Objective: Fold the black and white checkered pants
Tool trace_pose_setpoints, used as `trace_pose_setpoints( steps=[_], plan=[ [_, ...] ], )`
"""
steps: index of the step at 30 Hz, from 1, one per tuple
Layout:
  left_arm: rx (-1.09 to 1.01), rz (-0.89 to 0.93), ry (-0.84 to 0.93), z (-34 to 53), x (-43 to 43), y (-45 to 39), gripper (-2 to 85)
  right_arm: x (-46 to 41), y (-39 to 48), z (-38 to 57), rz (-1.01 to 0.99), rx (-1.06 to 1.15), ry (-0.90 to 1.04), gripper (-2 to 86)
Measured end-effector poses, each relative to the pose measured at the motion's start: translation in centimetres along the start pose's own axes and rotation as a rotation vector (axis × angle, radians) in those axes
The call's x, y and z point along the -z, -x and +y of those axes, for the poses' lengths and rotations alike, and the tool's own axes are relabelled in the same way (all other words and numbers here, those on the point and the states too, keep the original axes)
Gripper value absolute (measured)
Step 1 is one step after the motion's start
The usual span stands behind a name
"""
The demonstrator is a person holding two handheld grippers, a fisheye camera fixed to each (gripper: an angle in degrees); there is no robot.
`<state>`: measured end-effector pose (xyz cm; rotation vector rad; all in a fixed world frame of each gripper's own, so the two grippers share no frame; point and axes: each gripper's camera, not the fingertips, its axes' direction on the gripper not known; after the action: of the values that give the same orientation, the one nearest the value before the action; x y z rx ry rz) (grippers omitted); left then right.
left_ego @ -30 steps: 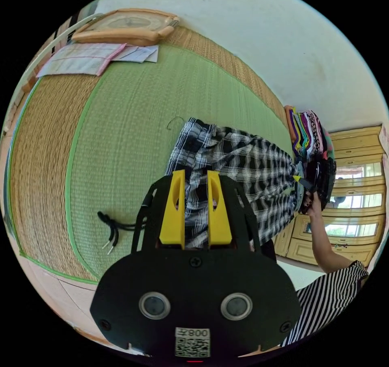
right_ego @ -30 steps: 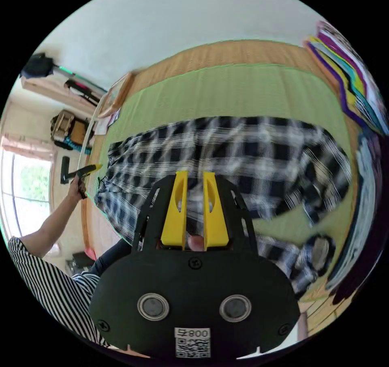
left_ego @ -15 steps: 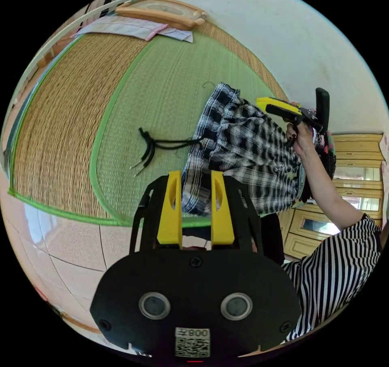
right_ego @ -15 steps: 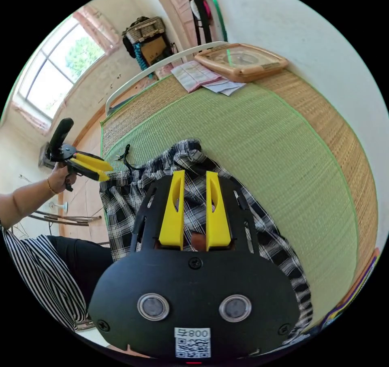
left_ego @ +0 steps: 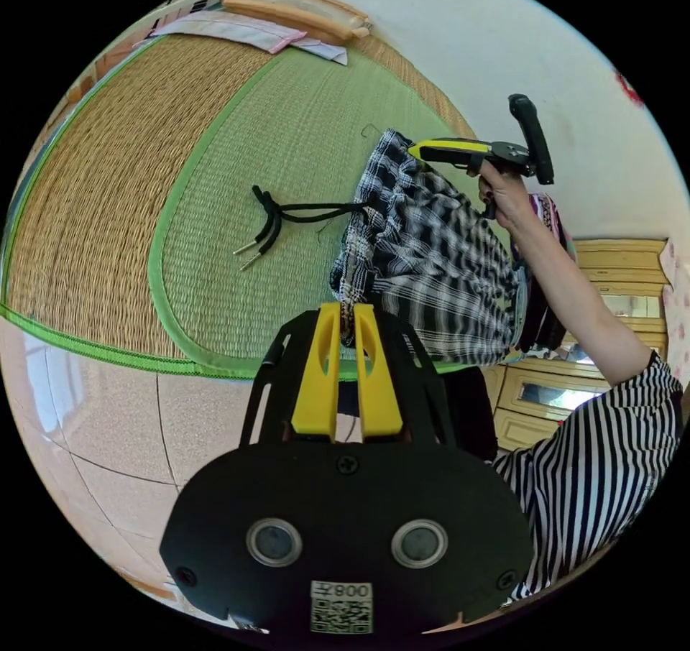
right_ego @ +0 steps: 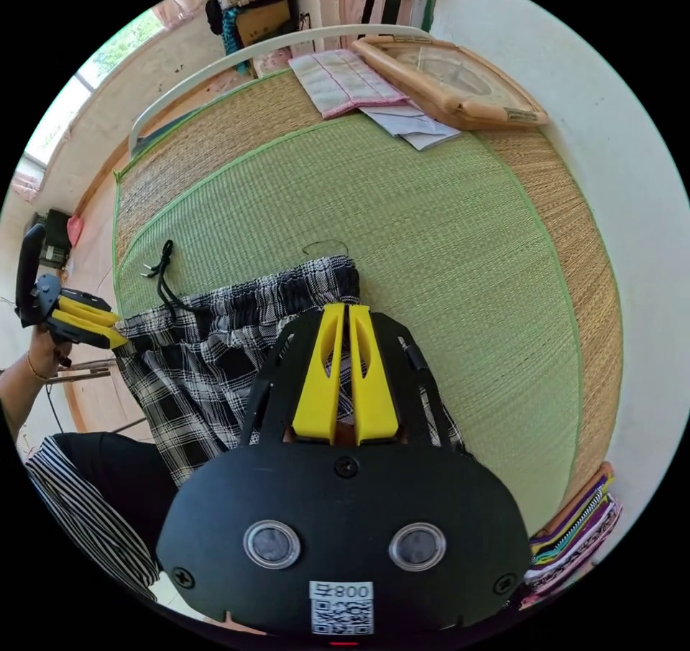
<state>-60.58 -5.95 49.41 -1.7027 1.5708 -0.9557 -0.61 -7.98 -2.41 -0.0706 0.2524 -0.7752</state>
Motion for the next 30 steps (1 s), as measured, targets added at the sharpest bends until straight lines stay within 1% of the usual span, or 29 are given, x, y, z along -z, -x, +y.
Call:
trace_pose_setpoints(
  steps=[3, 5, 8, 10, 12, 15, 17, 19, 24, 26, 30],
  plan=[
    [-0.039, 0.029, -0.072, 0.2, 1.9, -0.9, 3.2, 4.1, 0.5, -0.7, 0.065, 0.025, -0.093, 0.2],
    [-0.069, 0.04, -0.152, 0.2, 3.7, -1.7, 3.0, 7.7, 1.2, -1.6, 0.139, 0.062, -0.182, 0.0],
    [-0.091, 0.017, -0.246, 0.2, 5.8, -2.5, 3.0, 12.0, 2.2, -3.1, 0.184, 0.098, -0.309, -0.1],
    [-0.088, -0.012, -0.272, -0.1, 6.4, -2.5, 3.2, 13.5, 2.7, -4.6, 0.184, 0.119, -0.348, 0.0],
    [-0.064, -0.061, -0.264, -0.5, 6.5, -2.1, 3.5, 13.7, 3.2, -6.4, 0.192, 0.142, -0.34, 0.1],
    [0.016, -0.12, -0.217, -1.1, 5.4, -0.3, 4.4, 12.2, 2.7, -8.7, 0.263, 0.108, -0.284, 0.0],
    [0.054, -0.128, -0.203, -1.1, 4.7, 0.4, 4.9, 11.2, 0.8, -8.6, 0.22, 0.047, -0.234, -0.3],
    [0.052, -0.132, -0.216, -0.9, 4.4, -0.1, 5.3, 10.8, -0.8, -6.8, 0.185, 0.01, -0.246, -0.3],
    [-0.058, -0.135, -0.201, -2.5, 2.8, -3.0, 5.3, 8.4, -4.0, 2.1, 0.094, -0.108, -0.244, -0.4],
    [-0.116, -0.112, -0.195, -5.0, 1.4, -4.3, 5.0, 6.1, -4.8, 6.5, 0.012, -0.175, -0.201, -0.4],
    [-0.188, -0.038, -0.179, -10.7, -1.5, -6.6, 3.4, 3.0, -4.6, 10.5, -0.122, -0.24, -0.144, -0.4]
  ],
)
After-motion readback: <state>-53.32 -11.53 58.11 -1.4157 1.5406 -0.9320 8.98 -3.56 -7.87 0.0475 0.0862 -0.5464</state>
